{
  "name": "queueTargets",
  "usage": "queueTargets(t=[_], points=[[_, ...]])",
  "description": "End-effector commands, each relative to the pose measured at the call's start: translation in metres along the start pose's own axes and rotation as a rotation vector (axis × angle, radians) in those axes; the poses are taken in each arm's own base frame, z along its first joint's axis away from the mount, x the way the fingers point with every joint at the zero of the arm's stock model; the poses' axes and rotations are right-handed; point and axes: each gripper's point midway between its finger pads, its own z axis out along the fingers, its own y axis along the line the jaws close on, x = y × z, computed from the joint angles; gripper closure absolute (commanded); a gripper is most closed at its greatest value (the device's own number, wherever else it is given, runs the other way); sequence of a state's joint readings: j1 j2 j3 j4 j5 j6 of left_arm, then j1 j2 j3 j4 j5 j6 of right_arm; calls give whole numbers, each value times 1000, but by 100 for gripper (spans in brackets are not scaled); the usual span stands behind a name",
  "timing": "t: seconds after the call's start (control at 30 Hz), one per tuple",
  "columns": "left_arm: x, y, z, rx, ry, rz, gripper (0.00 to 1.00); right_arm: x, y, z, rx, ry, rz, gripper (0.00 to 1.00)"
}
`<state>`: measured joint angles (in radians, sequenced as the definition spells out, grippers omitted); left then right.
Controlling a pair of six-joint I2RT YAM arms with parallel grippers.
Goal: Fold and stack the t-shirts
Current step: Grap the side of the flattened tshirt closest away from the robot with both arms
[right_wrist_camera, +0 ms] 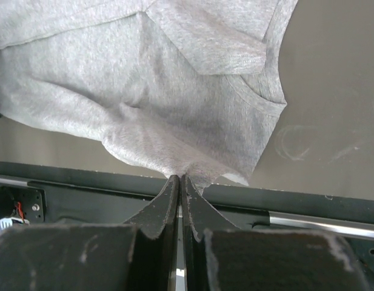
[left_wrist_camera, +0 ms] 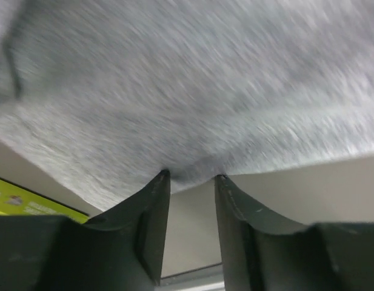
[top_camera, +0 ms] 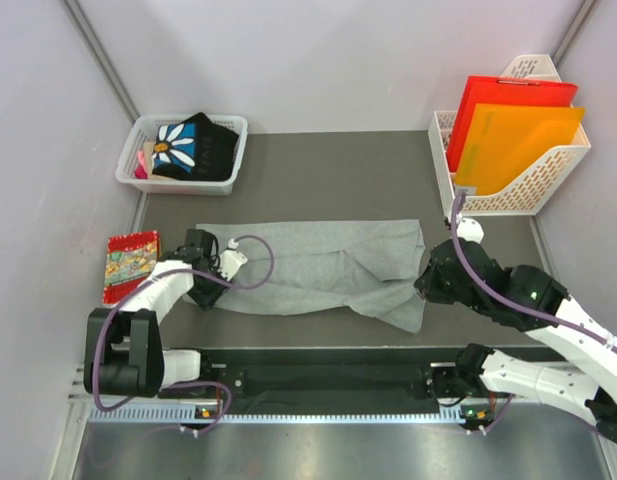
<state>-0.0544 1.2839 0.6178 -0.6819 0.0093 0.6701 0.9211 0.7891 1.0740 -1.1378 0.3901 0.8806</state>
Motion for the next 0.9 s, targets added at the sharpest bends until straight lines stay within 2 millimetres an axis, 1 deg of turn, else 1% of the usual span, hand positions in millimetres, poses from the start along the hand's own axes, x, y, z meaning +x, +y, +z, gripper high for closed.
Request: queueTargets(t=[0.0, 0.07, 0.1, 0.13, 0.2, 0.23, 0.33, 0.37, 0.4, 0.43, 0.47, 0.5, 0.53, 0.57, 0.6, 0.63, 0.67, 0.7, 0.77, 0.8, 0.87], points=[[-20, 11, 22, -28, -69, -19, 62, -20, 10, -14, -55, -72, 14, 100], [-26, 15, 21, -37, -84, -21, 66, -20, 9, -15, -53, -74, 13, 100], [-28, 16, 21, -33, -89, -21, 71, -21, 9, -15, -54, -75, 12, 100], [-31, 18, 20, -36, -96, -21, 79, -21, 9, -15, -54, -75, 12, 100], [-30, 17, 22, -25, -83, -23, 91, -21, 8, -16, -52, -80, 14, 100], [-30, 16, 22, -21, -84, -23, 100, -21, 8, -16, -53, -81, 12, 100], [-26, 11, 18, -1, -73, -12, 100, -22, 7, -18, -50, -82, 10, 100], [-29, 13, 12, -12, -88, 0, 100, -22, 6, -19, -46, -78, 7, 100], [-21, 7, 7, 10, -63, 7, 100, -22, 5, -20, -46, -76, 8, 100], [-19, 5, 2, 16, -60, 19, 100, -21, 6, -21, -50, -69, 5, 100], [-22, 8, -9, -1, -82, 45, 100, -17, 3, -21, -44, -57, 3, 100], [-10, -1, -16, 33, -44, 58, 100, -14, 1, -21, -46, -46, 5, 100], [-7, -1, -22, 28, -37, 72, 100, -5, 0, -20, -58, -17, 4, 100], [-8, 1, -34, 7, -54, 91, 100, 1, 1, -19, -68, 3, 10, 100], [-2, -3, -41, 17, -35, 98, 100, 6, 0, -19, -75, 19, 9, 100], [-1, -2, -50, 0, -48, 106, 100, 14, -2, -18, -80, 41, 11, 100], [-4, 0, -59, -14, -65, 121, 100, 16, -4, -19, -81, 46, 23, 100], [-4, 0, -65, -15, -73, 126, 100, 18, -5, -19, -79, 51, 25, 100], [-11, 1, -74, -30, -115, 132, 100, 17, -6, -22, -86, 47, 30, 100], [-16, 4, -79, -39, -133, 133, 100, 16, -7, -23, -84, 41, 31, 100], [-28, 7, -80, -41, -173, 130, 100, 5, -5, -25, -75, 9, 27, 100]])
